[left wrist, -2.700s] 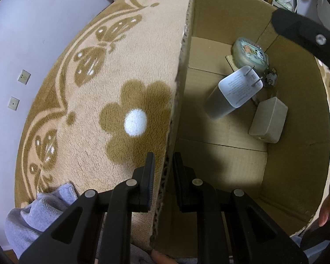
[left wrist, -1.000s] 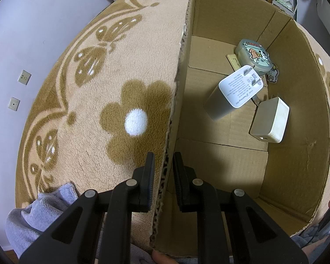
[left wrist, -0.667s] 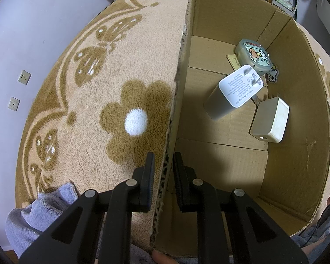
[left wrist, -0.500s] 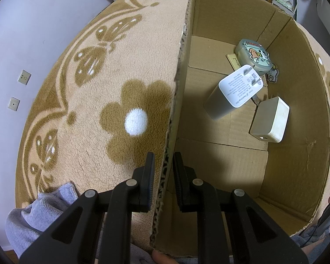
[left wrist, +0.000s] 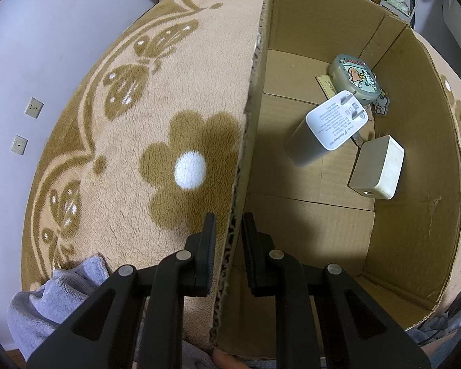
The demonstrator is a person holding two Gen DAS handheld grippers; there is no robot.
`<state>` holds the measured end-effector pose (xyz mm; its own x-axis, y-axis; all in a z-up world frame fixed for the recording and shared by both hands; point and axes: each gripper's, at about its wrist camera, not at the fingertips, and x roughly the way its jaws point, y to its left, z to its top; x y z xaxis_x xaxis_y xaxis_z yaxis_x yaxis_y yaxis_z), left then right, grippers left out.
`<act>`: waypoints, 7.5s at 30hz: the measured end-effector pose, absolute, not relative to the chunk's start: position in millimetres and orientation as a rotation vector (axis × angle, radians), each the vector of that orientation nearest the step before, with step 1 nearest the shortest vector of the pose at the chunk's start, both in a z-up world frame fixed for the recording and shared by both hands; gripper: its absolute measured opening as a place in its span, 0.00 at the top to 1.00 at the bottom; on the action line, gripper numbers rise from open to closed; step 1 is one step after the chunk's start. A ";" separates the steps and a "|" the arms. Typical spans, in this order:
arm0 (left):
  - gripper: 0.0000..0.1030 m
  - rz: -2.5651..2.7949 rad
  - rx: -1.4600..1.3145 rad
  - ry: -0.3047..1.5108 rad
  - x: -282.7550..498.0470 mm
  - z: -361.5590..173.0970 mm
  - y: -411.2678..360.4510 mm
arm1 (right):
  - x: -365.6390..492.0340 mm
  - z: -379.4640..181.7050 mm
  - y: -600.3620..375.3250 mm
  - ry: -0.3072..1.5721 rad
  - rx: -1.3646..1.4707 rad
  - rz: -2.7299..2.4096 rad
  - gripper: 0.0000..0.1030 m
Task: Organize rigid objects
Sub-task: 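Carry the power adapter into the box and release it, then return the right gripper to the items and grasp the black car keys, then carry the car keys over the box and drop them inside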
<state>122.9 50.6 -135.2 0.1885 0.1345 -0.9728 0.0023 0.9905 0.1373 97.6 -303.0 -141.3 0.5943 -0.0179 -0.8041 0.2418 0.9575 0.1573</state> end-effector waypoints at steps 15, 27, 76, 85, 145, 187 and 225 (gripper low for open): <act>0.84 0.093 0.114 1.380 123.4 -135.3 51.3 | 100.3 -120.7 -284.0 0.882 0.223 -0.092 0.85; 0.84 0.094 0.118 1.380 124.2 -135.7 51.1 | 98.4 -74.5 -250.1 0.788 0.216 0.020 0.85; 0.84 0.098 0.136 1.385 127.3 -139.1 51.2 | 140.4 -100.2 -114.5 0.924 0.192 0.244 0.84; 0.84 0.096 0.133 1.383 127.6 -139.2 52.3 | 128.8 -76.0 -121.8 0.857 0.204 0.287 0.51; 0.84 0.095 0.130 1.385 127.2 -137.2 51.8 | 108.9 -201.9 -236.6 1.168 0.194 -0.118 0.07; 0.84 0.091 0.134 1.381 127.1 -137.5 52.9 | 98.4 -166.4 -220.7 1.011 0.306 0.035 0.64; 0.84 0.096 0.156 1.379 128.4 -139.6 49.7 | 109.6 -69.2 -134.1 0.802 0.235 0.326 0.64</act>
<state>128.4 49.7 -139.6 0.1893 0.1598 -0.9688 0.0233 0.9857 0.1671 109.6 -134.1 -69.2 0.6500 0.3721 -0.6626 -0.1961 0.9245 0.3269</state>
